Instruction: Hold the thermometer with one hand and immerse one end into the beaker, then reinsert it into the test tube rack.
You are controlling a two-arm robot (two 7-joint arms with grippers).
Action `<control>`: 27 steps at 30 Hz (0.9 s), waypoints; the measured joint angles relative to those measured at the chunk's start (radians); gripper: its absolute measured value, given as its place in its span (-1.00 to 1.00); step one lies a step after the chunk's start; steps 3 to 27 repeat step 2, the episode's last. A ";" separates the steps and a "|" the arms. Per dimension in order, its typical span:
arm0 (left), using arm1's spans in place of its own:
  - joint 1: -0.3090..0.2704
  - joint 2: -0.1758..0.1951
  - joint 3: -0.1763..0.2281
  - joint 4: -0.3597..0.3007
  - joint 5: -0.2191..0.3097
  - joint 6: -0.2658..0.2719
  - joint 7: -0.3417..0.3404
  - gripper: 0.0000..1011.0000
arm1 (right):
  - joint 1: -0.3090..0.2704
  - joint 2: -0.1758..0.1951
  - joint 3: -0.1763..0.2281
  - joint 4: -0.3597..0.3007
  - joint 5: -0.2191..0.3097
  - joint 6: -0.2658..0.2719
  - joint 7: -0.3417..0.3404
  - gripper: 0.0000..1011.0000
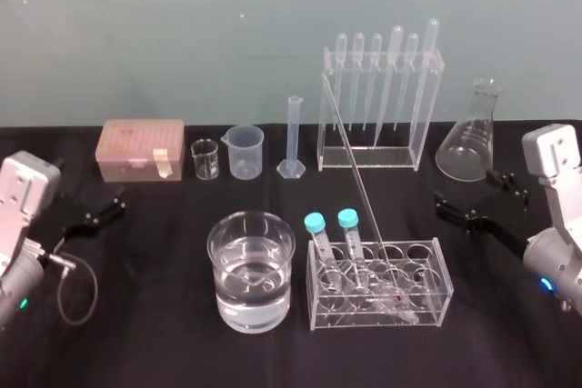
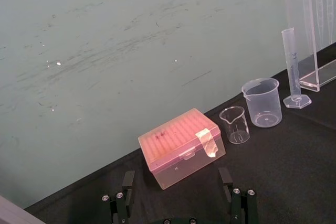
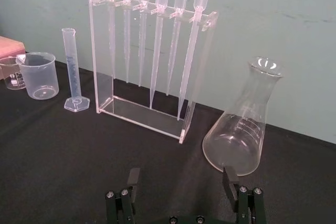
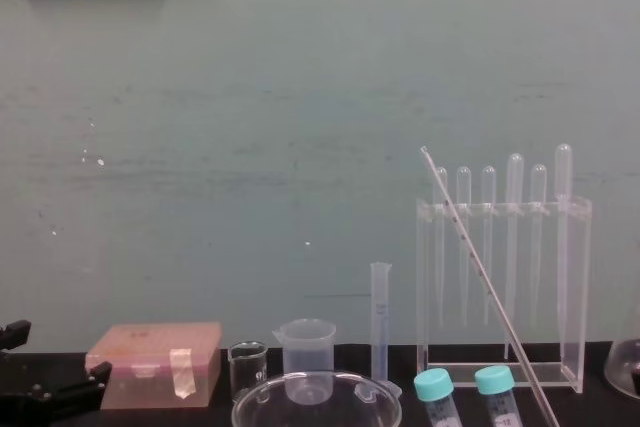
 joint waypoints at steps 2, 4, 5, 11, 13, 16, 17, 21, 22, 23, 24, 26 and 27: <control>0.000 0.000 0.000 0.000 0.000 0.000 0.000 0.99 | 0.000 0.000 0.001 -0.001 0.001 0.000 0.000 0.98; 0.000 0.000 0.000 0.000 0.000 0.000 0.000 0.99 | 0.000 0.000 0.001 -0.001 0.001 0.000 0.000 0.98; 0.000 0.000 0.000 0.000 0.000 0.000 0.000 0.99 | 0.000 0.000 0.001 -0.001 0.001 0.000 0.000 0.98; 0.000 0.000 0.000 0.000 0.000 0.000 0.000 0.99 | 0.000 0.000 0.001 -0.001 0.001 0.000 0.000 0.98; 0.000 0.000 0.000 0.000 0.000 0.000 0.000 0.99 | 0.000 0.000 0.001 -0.001 0.001 0.000 0.000 0.98; 0.000 0.000 0.000 0.000 0.000 0.000 0.000 0.99 | 0.000 0.000 0.001 -0.001 0.001 0.000 0.000 0.98; 0.000 0.000 0.000 0.000 0.000 0.000 0.000 0.99 | 0.000 0.000 0.001 -0.001 0.001 0.000 0.000 0.98; 0.000 0.000 0.000 0.000 0.000 0.000 0.000 0.99 | 0.000 0.000 0.001 -0.001 0.001 0.000 0.000 0.98; 0.000 0.000 0.000 0.000 0.000 0.000 0.000 0.99 | 0.000 0.000 0.001 -0.001 0.001 0.000 0.000 0.98; 0.000 0.000 0.000 0.000 0.000 0.000 0.000 0.99 | 0.000 0.000 0.001 -0.001 0.001 0.000 0.000 0.98; 0.000 0.000 0.000 0.000 0.000 0.000 0.000 0.99 | 0.000 0.000 0.001 -0.001 0.001 0.000 0.000 0.98; 0.000 0.000 0.000 0.000 0.000 0.000 0.000 0.99 | 0.000 0.000 0.001 -0.001 0.001 0.000 0.000 0.98; 0.000 0.000 0.000 0.000 0.000 0.000 0.000 0.99 | 0.000 0.000 0.001 -0.001 0.001 0.000 0.000 0.98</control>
